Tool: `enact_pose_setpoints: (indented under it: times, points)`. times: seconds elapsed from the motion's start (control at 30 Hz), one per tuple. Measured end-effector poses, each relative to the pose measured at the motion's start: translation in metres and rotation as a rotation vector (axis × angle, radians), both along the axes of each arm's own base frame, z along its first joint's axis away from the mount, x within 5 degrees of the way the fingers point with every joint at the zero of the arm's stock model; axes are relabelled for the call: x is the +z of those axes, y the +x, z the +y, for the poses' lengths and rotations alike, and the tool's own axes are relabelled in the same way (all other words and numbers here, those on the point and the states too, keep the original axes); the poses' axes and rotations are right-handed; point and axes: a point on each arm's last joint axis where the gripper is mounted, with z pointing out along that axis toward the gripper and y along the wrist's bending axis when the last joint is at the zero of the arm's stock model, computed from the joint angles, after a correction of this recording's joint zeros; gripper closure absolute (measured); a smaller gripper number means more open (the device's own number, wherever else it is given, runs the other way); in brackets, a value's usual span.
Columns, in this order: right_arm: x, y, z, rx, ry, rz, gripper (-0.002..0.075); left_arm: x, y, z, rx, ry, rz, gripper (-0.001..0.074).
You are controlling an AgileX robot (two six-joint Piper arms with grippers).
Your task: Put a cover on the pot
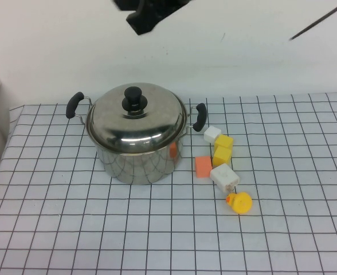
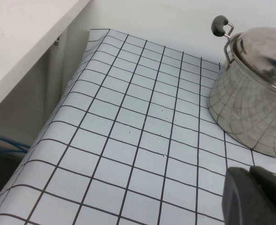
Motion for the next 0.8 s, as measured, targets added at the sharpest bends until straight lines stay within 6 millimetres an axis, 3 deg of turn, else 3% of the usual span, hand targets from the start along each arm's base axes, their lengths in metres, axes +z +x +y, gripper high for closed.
enact_pose_setpoints:
  times: [0.1, 0.23, 0.5, 0.67, 0.8]
  points:
    - [0.016, -0.024, -0.005, 0.122, -0.015, 0.002, 0.0727, 0.0, 0.0, 0.0, 0.0, 0.0, 0.0, 0.0738]
    - [0.026, -0.046, -0.024, 0.16, -0.138, 0.028, 0.0728, 0.0, 0.0, 0.0, 0.0, 0.0, 0.0, 0.0738]
    - [0.051, -0.072, -0.055, 0.052, -0.179, 0.046, 0.0728, 0.0, 0.0, 0.0, 0.0, 0.0, 0.0, 0.0738]
    - [0.067, -0.103, -0.084, 0.004, -0.178, 0.027, 0.0728, 0.0, 0.0, 0.0, 0.0, 0.0, 0.0, 0.0738]
    - [0.06, -0.13, -0.106, -0.008, -0.213, 0.059, 0.0728, 0.0, 0.0, 0.0, 0.0, 0.001, 0.0, 0.0738]
